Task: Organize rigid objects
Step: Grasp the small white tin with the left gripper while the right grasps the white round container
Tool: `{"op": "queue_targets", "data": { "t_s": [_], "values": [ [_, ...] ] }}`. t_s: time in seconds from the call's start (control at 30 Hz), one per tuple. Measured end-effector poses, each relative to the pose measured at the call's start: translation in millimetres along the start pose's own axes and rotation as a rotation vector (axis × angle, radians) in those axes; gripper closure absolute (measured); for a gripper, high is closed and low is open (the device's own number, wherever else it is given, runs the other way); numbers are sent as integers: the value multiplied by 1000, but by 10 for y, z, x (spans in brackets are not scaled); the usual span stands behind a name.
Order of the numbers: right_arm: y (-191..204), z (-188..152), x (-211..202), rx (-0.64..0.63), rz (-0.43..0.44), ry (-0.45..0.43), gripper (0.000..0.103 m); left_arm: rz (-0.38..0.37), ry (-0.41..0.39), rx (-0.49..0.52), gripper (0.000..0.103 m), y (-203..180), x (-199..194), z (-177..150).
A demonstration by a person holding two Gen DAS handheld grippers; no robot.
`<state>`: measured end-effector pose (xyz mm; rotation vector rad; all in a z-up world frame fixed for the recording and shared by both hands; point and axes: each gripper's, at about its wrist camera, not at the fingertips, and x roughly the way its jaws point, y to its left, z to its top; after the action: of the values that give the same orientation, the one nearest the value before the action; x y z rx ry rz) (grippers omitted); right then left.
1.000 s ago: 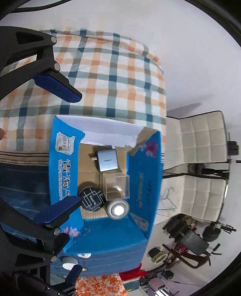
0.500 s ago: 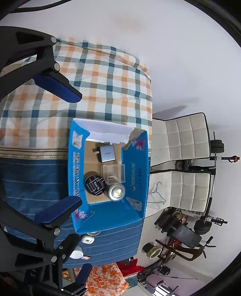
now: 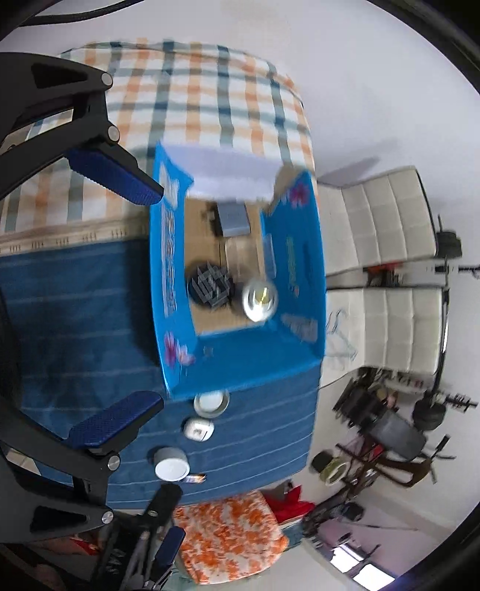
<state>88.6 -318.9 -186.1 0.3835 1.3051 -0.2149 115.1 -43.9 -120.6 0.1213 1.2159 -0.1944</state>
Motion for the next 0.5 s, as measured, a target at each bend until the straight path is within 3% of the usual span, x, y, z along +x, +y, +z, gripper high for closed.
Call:
{"op": "queue_targets", "data": {
  "t_s": [0.13, 0.2, 0.37, 0.5],
  "values": [
    [-589, 100, 503, 100, -25, 65, 2, -21, 27, 74, 0, -607, 269, 128],
    [-806, 153, 851, 145, -22, 120, 4, 3, 43, 118, 0, -872, 401, 189],
    [-996, 174, 1535, 206, 22, 247, 11, 92, 72, 264, 0, -1504, 866, 440],
    [-1050, 162, 1791, 207, 19, 284, 11, 163, 118, 434, 0, -1904, 1343, 659]
  ]
}}
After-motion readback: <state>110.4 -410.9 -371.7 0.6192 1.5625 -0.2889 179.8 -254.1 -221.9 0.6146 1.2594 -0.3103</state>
